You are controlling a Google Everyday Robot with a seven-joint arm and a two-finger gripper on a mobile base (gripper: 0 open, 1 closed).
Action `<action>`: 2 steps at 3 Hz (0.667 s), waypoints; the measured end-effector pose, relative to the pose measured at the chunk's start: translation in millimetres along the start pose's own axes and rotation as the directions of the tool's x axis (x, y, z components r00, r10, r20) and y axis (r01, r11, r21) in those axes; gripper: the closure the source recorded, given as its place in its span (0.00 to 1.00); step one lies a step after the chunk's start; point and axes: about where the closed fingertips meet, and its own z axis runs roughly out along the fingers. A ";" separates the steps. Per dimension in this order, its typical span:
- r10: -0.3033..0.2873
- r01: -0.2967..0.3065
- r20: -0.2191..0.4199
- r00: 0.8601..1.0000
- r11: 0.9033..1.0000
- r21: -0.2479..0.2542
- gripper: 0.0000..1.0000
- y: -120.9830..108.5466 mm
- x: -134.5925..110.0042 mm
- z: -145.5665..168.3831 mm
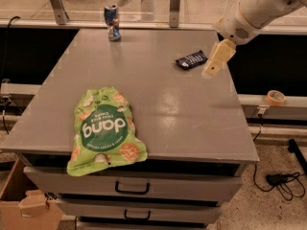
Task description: Move rxbar blueberry near green rice chip bag
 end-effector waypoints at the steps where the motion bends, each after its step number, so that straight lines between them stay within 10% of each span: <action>1: 0.012 -0.012 0.025 1.000 1.000 0.002 0.00 -1.1 -1.3 5.4; 2: 0.094 -0.097 0.084 0.992 0.995 0.024 0.00 -16.4 -0.4 29.9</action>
Offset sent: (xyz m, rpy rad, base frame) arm 0.0786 0.0078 -0.0340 0.2582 -0.0748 -0.2188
